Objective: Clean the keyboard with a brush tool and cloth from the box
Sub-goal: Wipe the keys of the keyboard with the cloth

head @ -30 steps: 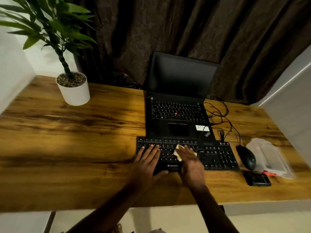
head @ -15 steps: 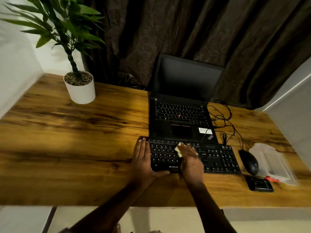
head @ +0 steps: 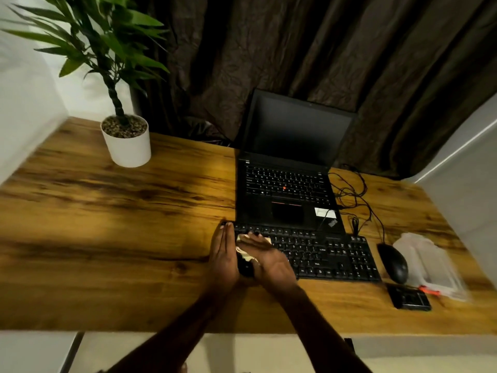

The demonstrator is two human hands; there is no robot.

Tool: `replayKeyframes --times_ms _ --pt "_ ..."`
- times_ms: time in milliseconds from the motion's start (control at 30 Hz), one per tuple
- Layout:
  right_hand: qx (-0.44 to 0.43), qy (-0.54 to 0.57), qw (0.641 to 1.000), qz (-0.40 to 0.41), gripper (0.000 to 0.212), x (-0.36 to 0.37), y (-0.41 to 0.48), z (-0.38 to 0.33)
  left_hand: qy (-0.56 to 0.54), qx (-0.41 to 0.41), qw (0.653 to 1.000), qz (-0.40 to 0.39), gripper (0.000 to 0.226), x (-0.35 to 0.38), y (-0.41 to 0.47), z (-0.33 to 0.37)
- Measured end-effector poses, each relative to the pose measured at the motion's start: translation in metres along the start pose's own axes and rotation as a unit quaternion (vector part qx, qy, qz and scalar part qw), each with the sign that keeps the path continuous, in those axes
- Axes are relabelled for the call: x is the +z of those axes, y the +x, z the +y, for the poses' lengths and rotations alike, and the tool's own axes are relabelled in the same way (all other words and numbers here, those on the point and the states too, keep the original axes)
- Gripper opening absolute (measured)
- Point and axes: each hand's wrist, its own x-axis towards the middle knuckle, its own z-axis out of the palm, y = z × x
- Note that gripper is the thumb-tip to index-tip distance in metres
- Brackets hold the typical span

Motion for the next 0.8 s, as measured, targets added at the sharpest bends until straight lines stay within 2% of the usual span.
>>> replayKeyframes --times_ms 67,100,167,233,300,367,400,467,533,567,633,700,800 --pt "0.069 -0.009 0.997 -0.012 0.052 -0.005 -0.016 0.021 0.002 0.006 1.0 0.009 0.138 -0.002 -0.003 0.002" --pt "0.117 -0.013 0.993 0.006 0.055 -0.004 -0.026 0.03 0.002 0.007 1.0 0.012 0.144 -0.002 -0.004 0.002" --pt "0.199 -0.015 0.977 0.068 0.067 0.001 -0.04 0.038 0.003 0.002 1.0 0.013 0.147 -0.001 -0.006 0.002" --pt "0.24 0.002 0.967 0.087 0.059 0.006 -0.039 0.025 0.004 -0.009 1.0 0.004 0.145 -0.002 -0.006 0.003" --pt "0.203 0.038 0.975 0.079 0.041 0.011 -0.03 0.005 0.009 -0.015 1.0 0.008 0.128 0.001 -0.005 0.002" --pt "0.11 0.048 0.992 0.046 0.064 0.01 -0.023 -0.015 0.035 -0.002 0.999 0.038 0.096 0.004 -0.005 0.001" --pt "0.07 0.038 0.996 0.024 0.073 0.006 -0.02 -0.02 0.043 0.0 0.998 0.05 0.093 0.005 -0.004 0.0" --pt "0.021 0.021 0.999 -0.032 0.067 -0.002 -0.019 -0.013 0.03 -0.003 0.999 0.045 0.097 0.003 -0.004 0.0" --pt "0.028 0.02 0.997 -0.063 0.06 -0.002 -0.032 0.016 0.016 -0.004 1.0 0.027 0.127 0.0 -0.006 0.002" --pt "0.06 0.02 0.997 -0.045 0.057 -0.002 -0.043 0.031 0.014 0.001 1.0 0.021 0.138 -0.001 -0.007 0.002" --pt "0.144 0.022 0.988 0.056 0.058 -0.003 -0.067 0.054 0.013 0.002 1.0 0.02 0.144 -0.002 -0.007 0.003" --pt "0.254 0.026 0.956 0.142 0.065 -0.002 -0.078 0.06 0.006 -0.005 1.0 0.017 0.144 -0.002 -0.006 0.003" --pt "0.33 0.034 0.924 0.19 0.065 0.011 -0.066 0.039 0.014 -0.01 1.0 0.006 0.143 -0.004 -0.005 0.004"
